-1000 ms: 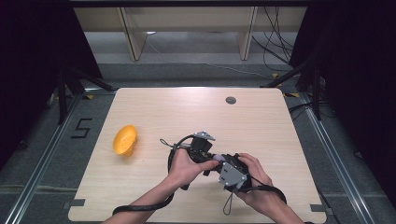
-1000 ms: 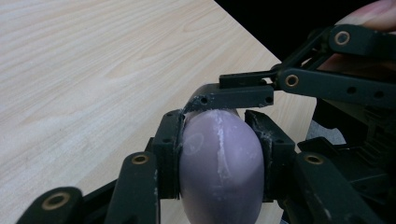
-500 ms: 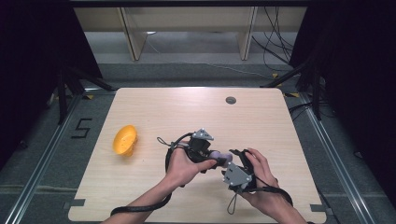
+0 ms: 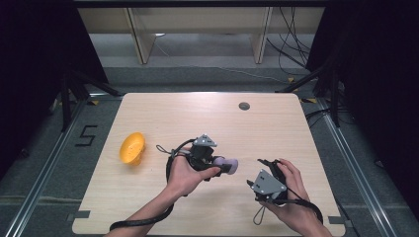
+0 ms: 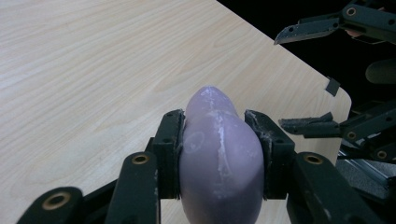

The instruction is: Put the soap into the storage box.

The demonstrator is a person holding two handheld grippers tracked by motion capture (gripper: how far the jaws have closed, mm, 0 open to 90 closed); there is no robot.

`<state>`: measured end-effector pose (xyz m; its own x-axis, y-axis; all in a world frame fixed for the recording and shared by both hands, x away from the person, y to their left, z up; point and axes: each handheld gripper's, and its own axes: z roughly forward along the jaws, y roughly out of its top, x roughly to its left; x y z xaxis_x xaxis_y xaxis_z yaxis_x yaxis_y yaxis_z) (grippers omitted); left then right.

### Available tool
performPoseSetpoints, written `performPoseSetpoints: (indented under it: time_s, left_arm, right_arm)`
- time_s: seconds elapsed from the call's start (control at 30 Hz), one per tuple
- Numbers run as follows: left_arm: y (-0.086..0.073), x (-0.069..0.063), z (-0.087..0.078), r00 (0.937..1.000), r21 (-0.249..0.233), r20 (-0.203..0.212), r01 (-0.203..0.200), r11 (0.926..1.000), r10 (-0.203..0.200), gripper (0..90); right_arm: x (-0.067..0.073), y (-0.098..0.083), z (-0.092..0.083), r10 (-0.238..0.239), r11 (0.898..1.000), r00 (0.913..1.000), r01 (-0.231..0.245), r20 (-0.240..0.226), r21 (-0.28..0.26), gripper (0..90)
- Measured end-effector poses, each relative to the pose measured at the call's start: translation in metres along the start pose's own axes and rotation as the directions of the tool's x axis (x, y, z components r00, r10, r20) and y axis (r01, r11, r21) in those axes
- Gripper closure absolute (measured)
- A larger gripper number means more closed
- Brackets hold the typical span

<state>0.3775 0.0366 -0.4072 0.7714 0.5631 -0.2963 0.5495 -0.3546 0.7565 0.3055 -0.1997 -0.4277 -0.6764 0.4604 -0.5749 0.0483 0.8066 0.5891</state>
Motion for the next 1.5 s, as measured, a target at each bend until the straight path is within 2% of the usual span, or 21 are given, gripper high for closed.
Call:
performPoseSetpoints:
  time_s: [0.03, 0.1, 0.17, 0.2, 0.23, 0.37, 0.4, 0.43, 0.47, 0.5, 0.63, 0.73, 0.87, 1.0, 1.13, 1.17, 1.23, 1.27, 1.4, 1.43, 1.5]
  left_arm:
    - [0.000, 0.000, -0.001, 0.9999, -0.001, -0.010, 0.000, 1.0000, 0.000, 58.5]
    - [0.000, 0.002, -0.003, 0.9999, -0.002, -0.002, -0.010, 0.9999, 0.010, 58.5]
    - [-0.001, 0.002, -0.005, 0.9999, -0.002, -0.015, -0.007, 1.0000, 0.007, 58.5]
    - [-0.001, 0.003, -0.005, 0.9998, -0.003, -0.013, -0.018, 0.9998, 0.018, 58.5]
    - [-0.002, 0.003, -0.006, 0.9999, -0.003, -0.015, -0.008, 1.0000, 0.008, 58.5]
    - [-0.002, 0.005, -0.009, 0.9998, -0.018, -0.017, -0.014, 0.9997, 0.013, 58.5]
    - [-0.002, 0.005, -0.010, 0.9999, -0.018, -0.016, -0.003, 0.9998, 0.003, 58.5]
    - [-0.002, 0.006, -0.012, 0.9995, -0.014, -0.025, -0.021, 0.9997, 0.021, 58.5]
    - [-0.002, 0.006, -0.012, 0.9994, -0.023, -0.031, -0.017, 0.9996, 0.016, 58.5]
    - [-0.002, 0.007, -0.014, 0.9995, -0.019, -0.026, -0.017, 0.9997, 0.016, 58.5]
    - [-0.003, 0.009, -0.019, 0.9994, -0.031, -0.031, -0.016, 0.9994, 0.015, 58.5]
    - [-0.005, 0.012, -0.024, 0.9986, -0.031, -0.050, -0.017, 0.9994, 0.016, 58.5]
    - [-0.005, 0.015, -0.028, 0.9984, -0.028, -0.055, -0.017, 0.9995, 0.016, 58.5]
    - [-0.006, 0.018, -0.033, 0.9977, -0.027, -0.065, -0.022, 0.9994, 0.020, 58.5]
    - [-0.007, 0.020, -0.036, 0.9969, -0.031, -0.077, -0.023, 0.9992, 0.020, 58.5]
    - [-0.007, 0.021, -0.036, 0.9971, -0.046, -0.076, -0.013, 0.9989, 0.009, 58.5]
    - [-0.008, 0.022, -0.039, 0.9956, -0.054, -0.091, -0.029, 0.9981, 0.024, 58.5]
    - [-0.008, 0.022, -0.039, 0.9945, -0.054, -0.102, -0.030, 0.9981, 0.024, 58.5]
    - [-0.011, 0.026, -0.042, 0.9951, -0.061, -0.098, -0.021, 0.9979, 0.014, 58.5]
    - [-0.012, 0.028, -0.044, 0.9946, -0.047, -0.101, -0.029, 0.9985, 0.024, 58.5]
    - [-0.013, 0.028, -0.045, 0.9937, -0.060, -0.112, -0.016, 0.9981, 0.009, 58.5]
  right_arm:
    - [0.000, -0.001, -0.001, 0.022, 1.000, 0.9998, -0.022, 0.001, 0.002, 29.3]
    - [-0.001, -0.003, -0.001, 0.031, 0.999, 0.9995, -0.031, 0.002, 0.006, 29.5]
    - [-0.002, -0.006, -0.002, 0.022, 1.000, 0.9997, -0.022, 0.002, 0.006, 29.7]
    - [-0.001, -0.007, -0.002, 0.043, 0.999, 0.9991, -0.043, 0.008, 0.010, 29.9]
    - [-0.002, -0.009, -0.002, 0.027, 1.000, 0.9996, -0.027, 0.000, 0.011, 30.1]
    - [-0.003, -0.014, -0.002, 0.036, 0.999, 0.9993, -0.036, 0.004, 0.022, 30.4]
    - [-0.002, -0.015, -0.002, 0.054, 0.998, 0.9985, -0.054, 0.006, 0.027, 30.4]
    - [-0.003, -0.016, -0.002, 0.040, 0.999, 0.9992, -0.040, 0.002, 0.027, 30.6]
    - [-0.003, -0.017, -0.003, 0.057, 0.998, 0.9984, -0.057, 0.008, 0.032, 30.7]
    - [-0.003, -0.017, -0.002, 0.048, 0.998, 0.9988, -0.048, 0.010, 0.029, 30.8]
    - [-0.004, -0.022, -0.004, 0.071, 0.996, 0.9974, -0.072, 0.011, 0.044, 31.3]
    - [-0.006, -0.025, -0.005, 0.064, 0.997, 0.9978, -0.065, 0.014, 0.045, 31.5]
    - [-0.005, -0.028, -0.006, 0.091, 0.994, 0.9955, -0.092, 0.025, 0.055, 31.6]
    - [-0.006, -0.029, -0.005, 0.076, 0.995, 0.9969, -0.077, 0.021, 0.060, 31.9]
    - [-0.007, -0.030, -0.006, 0.078, 0.995, 0.9966, -0.080, 0.024, 0.060, 32.0]
    - [-0.007, -0.030, -0.006, 0.082, 0.995, 0.9964, -0.083, 0.024, 0.061, 32.0]
    - [-0.007, -0.031, -0.007, 0.096, 0.993, 0.9950, -0.098, 0.028, 0.069, 32.0]
    - [-0.008, -0.031, -0.006, 0.068, 0.996, 0.9972, -0.070, 0.029, 0.060, 32.0]
    - [-0.007, -0.032, -0.007, 0.098, 0.992, 0.9949, -0.099, 0.027, 0.072, 32.1]
    - [-0.009, -0.032, -0.008, 0.082, 0.994, 0.9958, -0.084, 0.040, 0.065, 32.1]
    - [-0.010, -0.032, -0.007, 0.062, 0.996, 0.9972, -0.064, 0.041, 0.058, 32.1]
